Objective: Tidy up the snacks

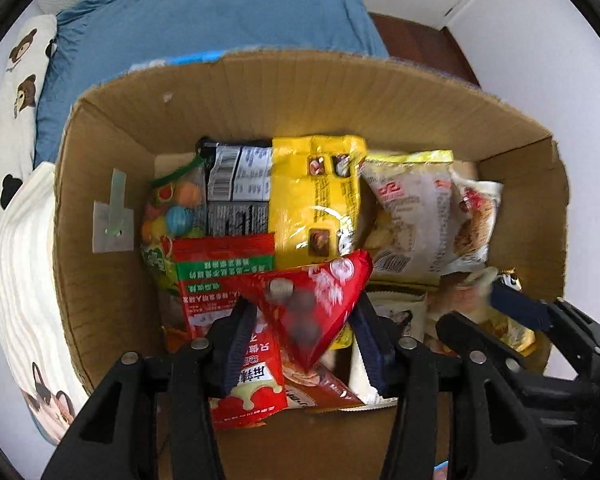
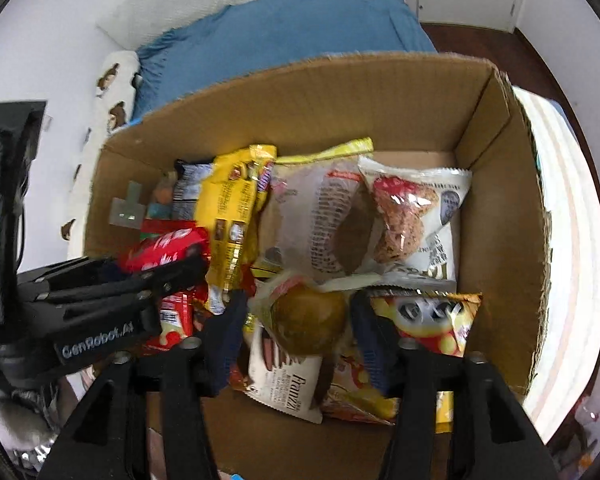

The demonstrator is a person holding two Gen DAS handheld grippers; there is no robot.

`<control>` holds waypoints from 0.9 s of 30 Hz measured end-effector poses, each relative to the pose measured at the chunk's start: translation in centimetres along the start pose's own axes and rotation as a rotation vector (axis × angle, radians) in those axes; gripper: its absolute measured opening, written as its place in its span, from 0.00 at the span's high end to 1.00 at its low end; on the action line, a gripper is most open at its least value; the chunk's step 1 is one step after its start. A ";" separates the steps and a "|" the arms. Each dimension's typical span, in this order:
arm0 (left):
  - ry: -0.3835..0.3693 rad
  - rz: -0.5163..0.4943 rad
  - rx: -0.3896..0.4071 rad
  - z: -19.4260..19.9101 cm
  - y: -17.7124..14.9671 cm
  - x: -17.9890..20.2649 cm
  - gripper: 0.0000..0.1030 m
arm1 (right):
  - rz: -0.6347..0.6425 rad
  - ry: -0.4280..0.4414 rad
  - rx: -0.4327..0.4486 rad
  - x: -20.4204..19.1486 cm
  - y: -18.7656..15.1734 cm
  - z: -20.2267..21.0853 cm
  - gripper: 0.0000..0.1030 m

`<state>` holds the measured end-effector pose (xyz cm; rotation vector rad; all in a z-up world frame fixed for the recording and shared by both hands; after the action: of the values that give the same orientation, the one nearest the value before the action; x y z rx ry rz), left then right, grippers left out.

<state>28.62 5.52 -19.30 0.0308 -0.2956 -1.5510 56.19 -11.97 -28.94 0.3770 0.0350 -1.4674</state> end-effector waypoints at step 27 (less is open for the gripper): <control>0.045 0.019 0.101 3.8 -2.2 -0.7 0.09 | 0.028 -0.091 0.087 0.1 -1.7 5.0 0.04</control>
<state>25.73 6.78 -16.18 0.1414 -0.3375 -1.5134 53.49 -13.50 -24.65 0.3797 -0.1067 -1.4599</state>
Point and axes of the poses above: each gripper's, at about its wrist camera, not at the fingertips, and z roughly against the way its jaws point, x to its right, y to its top, the point moved 5 cm from there along -z, roughly the way its jaws point, and after that the axes turned 7 degrees about x, right-handed, at the moved point
